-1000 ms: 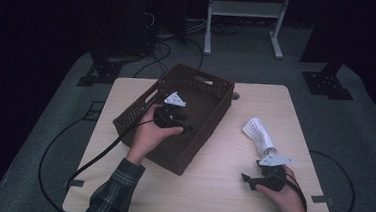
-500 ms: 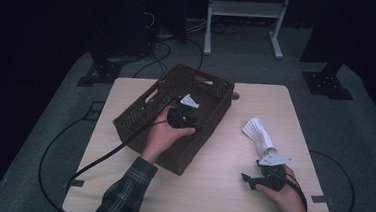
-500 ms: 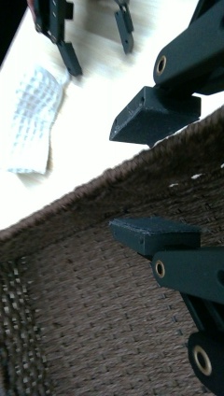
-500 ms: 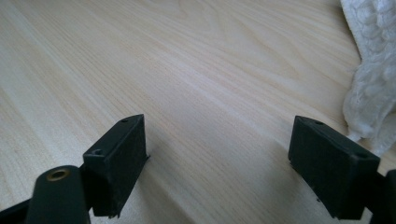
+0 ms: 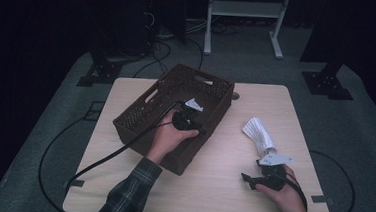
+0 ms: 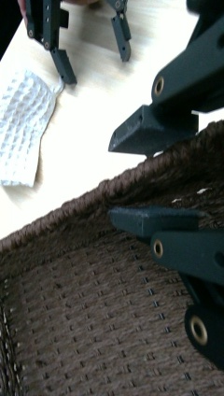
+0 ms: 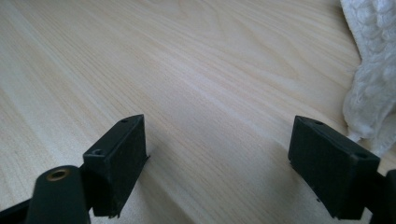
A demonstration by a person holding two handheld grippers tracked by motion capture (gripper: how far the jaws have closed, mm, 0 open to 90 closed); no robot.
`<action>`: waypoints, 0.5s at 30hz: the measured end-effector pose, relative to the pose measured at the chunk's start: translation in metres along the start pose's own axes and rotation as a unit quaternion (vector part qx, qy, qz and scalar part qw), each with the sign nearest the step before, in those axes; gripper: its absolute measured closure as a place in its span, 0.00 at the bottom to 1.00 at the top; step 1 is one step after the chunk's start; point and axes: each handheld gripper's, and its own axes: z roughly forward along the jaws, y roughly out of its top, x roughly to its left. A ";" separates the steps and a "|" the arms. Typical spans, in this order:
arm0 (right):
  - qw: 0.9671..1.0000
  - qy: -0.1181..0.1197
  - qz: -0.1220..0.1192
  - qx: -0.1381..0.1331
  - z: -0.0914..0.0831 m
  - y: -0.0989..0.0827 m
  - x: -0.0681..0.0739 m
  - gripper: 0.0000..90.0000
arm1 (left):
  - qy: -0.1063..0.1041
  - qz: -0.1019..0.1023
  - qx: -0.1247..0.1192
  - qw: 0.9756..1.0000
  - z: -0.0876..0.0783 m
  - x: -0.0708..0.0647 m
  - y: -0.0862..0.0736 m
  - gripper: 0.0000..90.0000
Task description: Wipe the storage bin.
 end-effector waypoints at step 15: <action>1.000 -0.001 -0.002 0.000 0.000 0.000 0.000 0.20 | 0.029 0.016 0.028 0.999 -0.013 -0.009 -0.006 0.81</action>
